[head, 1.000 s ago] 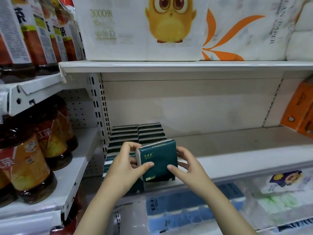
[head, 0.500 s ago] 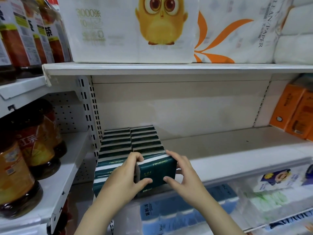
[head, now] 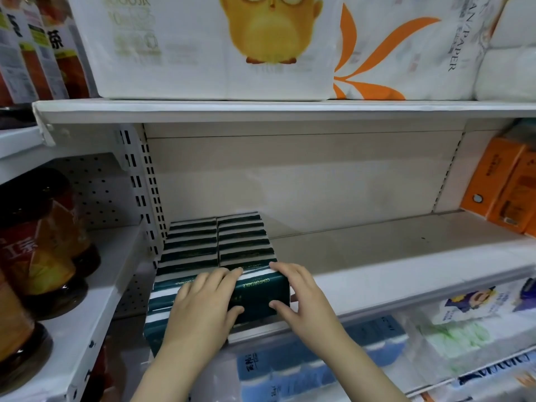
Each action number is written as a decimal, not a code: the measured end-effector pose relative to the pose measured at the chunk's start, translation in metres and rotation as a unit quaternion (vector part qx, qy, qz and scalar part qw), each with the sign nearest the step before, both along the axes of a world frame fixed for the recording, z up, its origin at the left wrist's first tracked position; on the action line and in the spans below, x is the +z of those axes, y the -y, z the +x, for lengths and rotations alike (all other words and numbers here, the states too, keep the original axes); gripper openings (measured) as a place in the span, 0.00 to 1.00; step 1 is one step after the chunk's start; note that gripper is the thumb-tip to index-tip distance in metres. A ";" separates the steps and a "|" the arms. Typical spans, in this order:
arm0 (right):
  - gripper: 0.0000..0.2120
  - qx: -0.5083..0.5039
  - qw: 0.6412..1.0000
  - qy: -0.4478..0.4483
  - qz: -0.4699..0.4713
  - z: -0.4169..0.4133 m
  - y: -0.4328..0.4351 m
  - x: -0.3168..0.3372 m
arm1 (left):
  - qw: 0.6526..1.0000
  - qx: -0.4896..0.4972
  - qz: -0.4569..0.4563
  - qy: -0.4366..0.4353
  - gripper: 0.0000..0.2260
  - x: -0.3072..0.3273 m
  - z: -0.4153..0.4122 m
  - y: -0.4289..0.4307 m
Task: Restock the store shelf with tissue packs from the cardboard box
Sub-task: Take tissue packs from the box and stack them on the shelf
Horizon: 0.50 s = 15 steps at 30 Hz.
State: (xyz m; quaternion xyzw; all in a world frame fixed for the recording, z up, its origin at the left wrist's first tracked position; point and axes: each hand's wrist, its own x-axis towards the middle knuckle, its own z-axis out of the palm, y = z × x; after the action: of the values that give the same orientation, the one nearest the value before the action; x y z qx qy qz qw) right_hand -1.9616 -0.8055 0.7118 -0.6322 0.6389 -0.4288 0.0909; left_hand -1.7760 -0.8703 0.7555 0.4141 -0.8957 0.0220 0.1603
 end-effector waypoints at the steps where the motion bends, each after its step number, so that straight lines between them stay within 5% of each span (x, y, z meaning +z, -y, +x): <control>1: 0.31 0.000 1.000 -0.003 -0.001 0.000 0.002 0.000 | 1.000 -0.001 -0.013 0.001 0.33 -0.004 0.000 0.005; 15: 0.32 -0.001 0.998 -0.032 0.055 0.003 -0.003 -0.019 | 0.997 0.011 -0.001 0.076 0.40 -0.010 -0.003 -0.005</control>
State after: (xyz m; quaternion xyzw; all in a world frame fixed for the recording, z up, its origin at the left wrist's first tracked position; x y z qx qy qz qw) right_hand -1.9589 -0.8022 0.6931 -0.6392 0.6645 -0.3728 0.1047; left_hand -1.7791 -0.8649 0.7455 0.4210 -0.9006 0.0560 0.0921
